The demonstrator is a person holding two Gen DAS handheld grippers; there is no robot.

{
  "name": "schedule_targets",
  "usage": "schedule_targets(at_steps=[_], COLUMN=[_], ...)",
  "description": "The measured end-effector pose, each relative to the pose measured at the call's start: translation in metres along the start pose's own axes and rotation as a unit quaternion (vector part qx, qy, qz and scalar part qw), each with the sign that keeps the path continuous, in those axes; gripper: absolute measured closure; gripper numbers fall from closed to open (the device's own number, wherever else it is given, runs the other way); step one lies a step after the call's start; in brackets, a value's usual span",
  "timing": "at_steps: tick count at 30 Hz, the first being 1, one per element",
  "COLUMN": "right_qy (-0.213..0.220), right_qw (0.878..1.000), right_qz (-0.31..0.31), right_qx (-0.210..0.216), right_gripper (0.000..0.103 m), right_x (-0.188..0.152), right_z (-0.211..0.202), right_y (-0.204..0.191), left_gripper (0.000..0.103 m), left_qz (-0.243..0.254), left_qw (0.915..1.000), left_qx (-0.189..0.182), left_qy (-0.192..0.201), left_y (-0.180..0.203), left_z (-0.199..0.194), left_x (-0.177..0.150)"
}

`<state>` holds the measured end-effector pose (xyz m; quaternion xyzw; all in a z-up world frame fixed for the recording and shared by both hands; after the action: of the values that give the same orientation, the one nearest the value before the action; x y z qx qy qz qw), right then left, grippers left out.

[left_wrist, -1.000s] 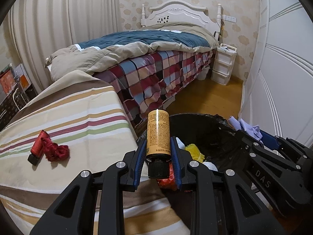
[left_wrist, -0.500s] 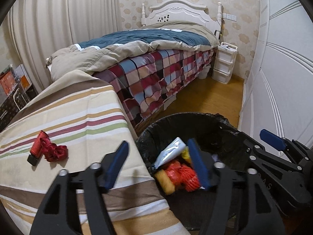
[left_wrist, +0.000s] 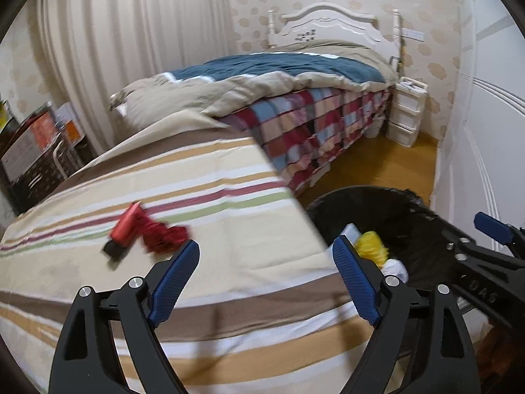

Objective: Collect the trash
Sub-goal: 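Move both tools back over the bedspread toward the red items, then grasp the red bottle with the left tool while the right tool grasps the red cloth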

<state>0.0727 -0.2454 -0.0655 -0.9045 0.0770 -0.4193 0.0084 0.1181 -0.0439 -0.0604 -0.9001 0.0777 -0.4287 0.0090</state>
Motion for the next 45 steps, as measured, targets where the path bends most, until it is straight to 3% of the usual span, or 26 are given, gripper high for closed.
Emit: schedule_targets(at_steps=[12, 19, 37, 42, 45], right_qy=[-0.012, -0.018, -0.044, -0.045, -0.047], right_qw=[0.996, 0.991, 0.989, 0.989, 0.988], right_qz=[-0.059, -0.093, -0.106, -0.109, -0.109], right_qx=[0.071, 0.096, 0.093, 0.094, 0.095], right_gripper=[0.024, 0.024, 0.024, 0.024, 0.024], right_x=[-0.003, -0.008, 0.0, 0.006, 0.008], right_z=[-0.005, -0.004, 0.027, 0.033, 0.038], right_y=[-0.086, -0.129, -0.157, -0.164, -0.168], left_gripper=[0.019, 0.019, 0.02, 0.034, 0.037], left_qz=[-0.053, -0.065, -0.057, -0.052, -0.051], left_qw=[0.9958, 0.9932, 0.9944, 0.9944, 0.9944], left_qx=[0.073, 0.093, 0.068, 0.056, 0.047], left_qy=[-0.013, -0.025, -0.058, -0.074, -0.079], left_y=[-0.098, -0.129, -0.147, -0.15, -0.151], left_z=[-0.014, -0.007, 0.033, 0.044, 0.049], left_x=[-0.024, -0.028, -0.012, -0.009, -0.007])
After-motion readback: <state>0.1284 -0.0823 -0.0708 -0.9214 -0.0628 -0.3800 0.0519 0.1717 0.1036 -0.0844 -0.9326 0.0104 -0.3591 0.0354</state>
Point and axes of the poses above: each gripper's, at about its wrist camera, not at the fingertips, and z roughly the way its jaws point, y to its right, x to its top, the point moved 3 cm from there along z, roughly the way its jaws point, and after that the axes turned 2 degrees about y, right-handed, at the moved point
